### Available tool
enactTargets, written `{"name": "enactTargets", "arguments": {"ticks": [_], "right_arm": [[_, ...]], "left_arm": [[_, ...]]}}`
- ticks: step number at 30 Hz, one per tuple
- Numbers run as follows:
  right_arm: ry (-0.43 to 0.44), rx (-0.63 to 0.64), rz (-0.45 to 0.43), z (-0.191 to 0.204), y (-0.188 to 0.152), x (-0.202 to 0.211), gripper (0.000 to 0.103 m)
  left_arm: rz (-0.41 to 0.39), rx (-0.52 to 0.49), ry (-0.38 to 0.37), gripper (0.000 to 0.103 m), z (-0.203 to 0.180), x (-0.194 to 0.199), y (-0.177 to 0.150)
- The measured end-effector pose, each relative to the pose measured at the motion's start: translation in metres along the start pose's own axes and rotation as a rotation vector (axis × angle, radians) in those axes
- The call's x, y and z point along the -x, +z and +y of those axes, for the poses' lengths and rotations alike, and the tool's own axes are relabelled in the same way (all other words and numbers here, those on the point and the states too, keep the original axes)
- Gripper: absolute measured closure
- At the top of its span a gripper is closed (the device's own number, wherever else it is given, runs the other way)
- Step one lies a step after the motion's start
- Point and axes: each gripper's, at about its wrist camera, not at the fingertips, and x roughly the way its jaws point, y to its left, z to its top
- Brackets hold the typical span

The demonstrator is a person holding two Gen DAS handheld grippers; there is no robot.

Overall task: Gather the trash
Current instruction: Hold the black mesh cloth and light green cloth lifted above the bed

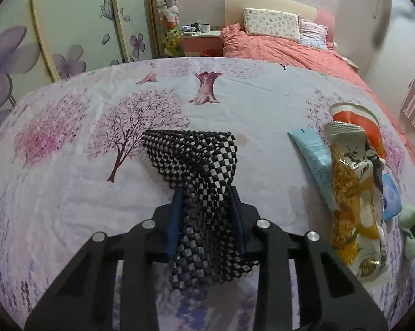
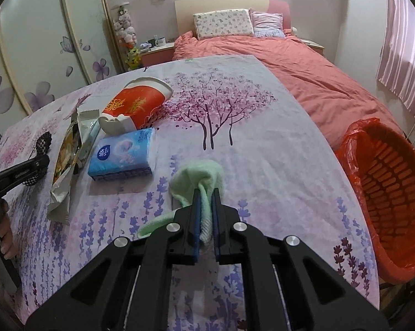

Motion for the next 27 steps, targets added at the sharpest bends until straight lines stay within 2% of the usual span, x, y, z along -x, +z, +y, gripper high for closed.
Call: {"name": "enactTargets", "arguments": {"ticks": [6, 14, 20, 27], "right_arm": [[-0.017, 0.012, 0.000, 0.001, 0.000, 0.000, 0.095], [-0.004, -0.009, 0.001, -0.001, -0.002, 0.000, 0.095], [0.008, -0.026, 0.002, -0.006, -0.003, 0.000, 0.095], [0.014, -0.031, 0.002, -0.006, -0.003, 0.000, 0.095]], "left_arm": [[0.001, -0.003, 0.015, 0.069, -0.003, 0.001, -0.001], [-0.004, 0.032, -0.020, 0.069, 0.005, 0.000, -0.002], [-0.011, 0.078, -0.074, 0.069, 0.018, -0.001, -0.001], [-0.011, 0.080, -0.076, 0.069, 0.020, -0.001, -0.001]]}}
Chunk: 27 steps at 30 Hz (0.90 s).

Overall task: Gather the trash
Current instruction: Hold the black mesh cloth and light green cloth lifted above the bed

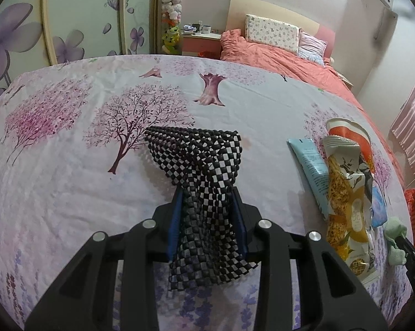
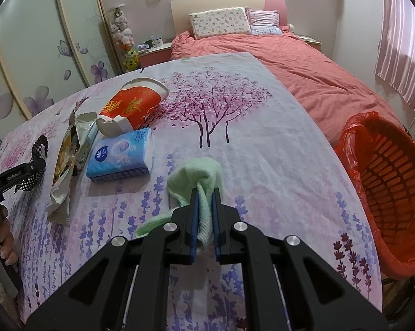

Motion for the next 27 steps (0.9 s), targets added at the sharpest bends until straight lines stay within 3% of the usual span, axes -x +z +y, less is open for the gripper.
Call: {"name": "enactTargets", "arguments": {"ticks": [23, 26, 27], "right_arm": [[0.023, -0.017, 0.002, -0.0052, 0.0002, -0.0009, 0.095], [0.019, -0.003, 0.000, -0.0034, 0.0003, -0.0006, 0.095], [0.015, 0.004, -0.003, -0.0024, 0.0000, 0.0001, 0.095]], "left_arm": [[-0.001, 0.007, -0.009, 0.069, 0.0045, 0.0009, 0.0003], [0.000, -0.015, 0.016, 0.077, -0.0004, 0.0003, 0.0002], [0.002, -0.035, 0.021, 0.087, -0.0036, -0.0003, 0.0006]]}}
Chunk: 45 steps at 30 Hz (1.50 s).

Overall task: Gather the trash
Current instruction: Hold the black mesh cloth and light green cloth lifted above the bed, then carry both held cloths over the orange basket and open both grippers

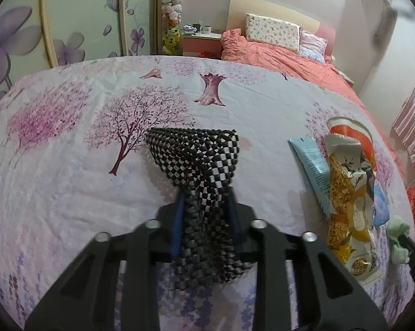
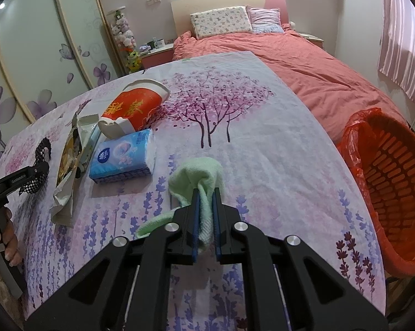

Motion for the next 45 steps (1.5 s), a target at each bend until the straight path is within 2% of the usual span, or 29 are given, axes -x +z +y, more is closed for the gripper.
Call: {"name": "enactTargets", "arguments": {"ticks": [3, 9, 14, 20, 29, 38, 45], "right_arm": [[0.001, 0.022, -0.024, 0.004, 0.000, 0.004, 0.097], [0.017, 0.004, -0.089, -0.003, 0.005, 0.029, 0.097], [0.014, -0.026, -0.175, -0.016, 0.014, 0.063, 0.097], [0.000, -0.050, -0.289, -0.032, 0.022, 0.108, 0.097], [-0.050, -0.099, -0.376, -0.064, 0.019, 0.145, 0.097], [-0.144, -0.177, -0.425, -0.115, 0.013, 0.160, 0.097], [-0.207, -0.255, -0.447, -0.162, 0.015, 0.159, 0.097]], "left_arm": [[0.001, -0.048, 0.012, 0.090, -0.010, 0.000, 0.001], [-0.046, -0.107, -0.025, 0.091, -0.028, 0.022, 0.002], [-0.112, -0.113, -0.086, 0.091, -0.040, 0.062, 0.006], [-0.182, -0.160, -0.187, 0.091, -0.072, 0.112, 0.005], [-0.256, -0.283, -0.335, 0.091, -0.152, 0.162, -0.010], [-0.231, -0.385, -0.506, 0.091, -0.239, 0.175, -0.033], [-0.184, -0.458, -0.620, 0.091, -0.306, 0.166, -0.046]]}}
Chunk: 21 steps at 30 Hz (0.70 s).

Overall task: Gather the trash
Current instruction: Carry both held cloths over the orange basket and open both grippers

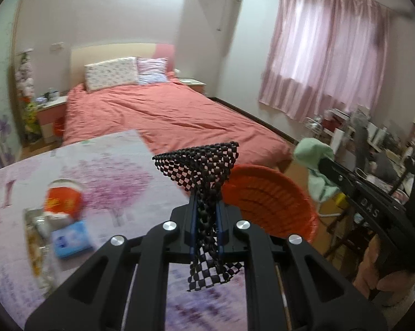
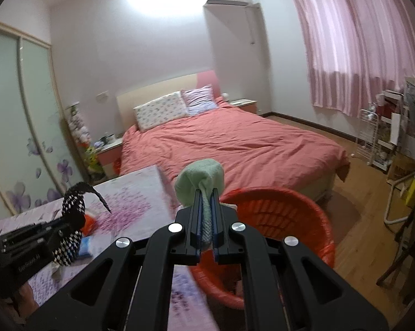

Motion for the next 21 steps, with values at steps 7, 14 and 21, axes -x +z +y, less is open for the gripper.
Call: {"name": "enactTargets", "arguments": {"ticks": [7, 14, 21], "right_arm": [[-0.059, -0.083, 0.020, -0.041, -0.003, -0.027, 0.097], [-0.091, -0.146, 0.056, -0.070, -0.011, -0.044, 0.096], [-0.090, -0.165, 0.121, -0.079, -0.020, -0.057, 0.071]], "left_arm": [[0.070, -0.055, -0.077, 0.090, -0.045, -0.058, 0.003], [0.154, -0.096, -0.094, 0.083, -0.073, -0.114, -0.007], [0.208, -0.117, -0.062, 0.059, -0.076, -0.139, -0.019]]}}
